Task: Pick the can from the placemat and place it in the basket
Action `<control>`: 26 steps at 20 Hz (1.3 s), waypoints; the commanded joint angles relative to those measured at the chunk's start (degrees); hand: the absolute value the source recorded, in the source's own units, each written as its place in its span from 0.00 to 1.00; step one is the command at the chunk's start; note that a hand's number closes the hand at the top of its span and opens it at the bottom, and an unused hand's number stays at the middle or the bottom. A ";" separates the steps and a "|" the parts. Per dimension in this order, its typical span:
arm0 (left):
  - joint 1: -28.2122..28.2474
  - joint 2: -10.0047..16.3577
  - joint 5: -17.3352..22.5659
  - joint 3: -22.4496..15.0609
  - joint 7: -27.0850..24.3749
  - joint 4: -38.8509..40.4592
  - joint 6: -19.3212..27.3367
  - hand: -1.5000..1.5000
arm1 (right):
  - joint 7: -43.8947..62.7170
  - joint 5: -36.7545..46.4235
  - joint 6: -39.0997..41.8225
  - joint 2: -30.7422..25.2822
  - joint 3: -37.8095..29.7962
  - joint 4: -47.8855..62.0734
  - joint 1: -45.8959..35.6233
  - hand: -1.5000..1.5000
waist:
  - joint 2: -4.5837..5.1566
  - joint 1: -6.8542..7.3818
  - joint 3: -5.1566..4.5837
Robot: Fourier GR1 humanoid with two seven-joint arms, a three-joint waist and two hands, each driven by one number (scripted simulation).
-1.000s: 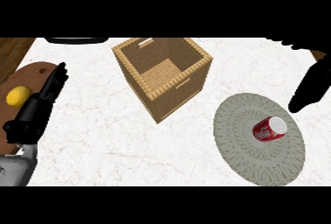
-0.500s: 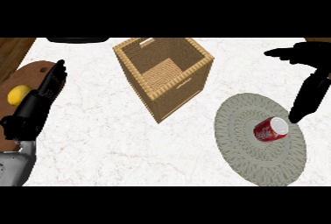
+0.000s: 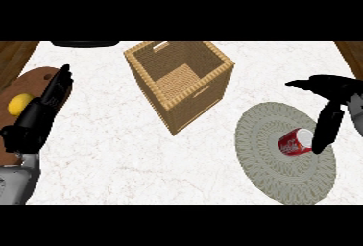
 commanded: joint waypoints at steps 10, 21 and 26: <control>-1.39 -1.72 -2.39 3.30 0.06 1.14 -3.72 0.50 | -10.40 19.09 -2.70 6.86 -3.63 3.28 9.37 0.00 | 0.10 0.05 0.02; -0.79 -6.40 -6.75 3.39 -1.52 1.61 -3.08 0.50 | -13.82 28.15 -3.87 13.24 -8.17 4.33 12.06 0.00 | 0.07 0.02 0.01; 1.91 -7.49 -6.57 3.75 1.33 -2.82 -4.17 0.50 | -13.02 27.90 -1.44 11.09 -12.10 -5.57 19.70 0.00 | -0.10 -0.36 0.00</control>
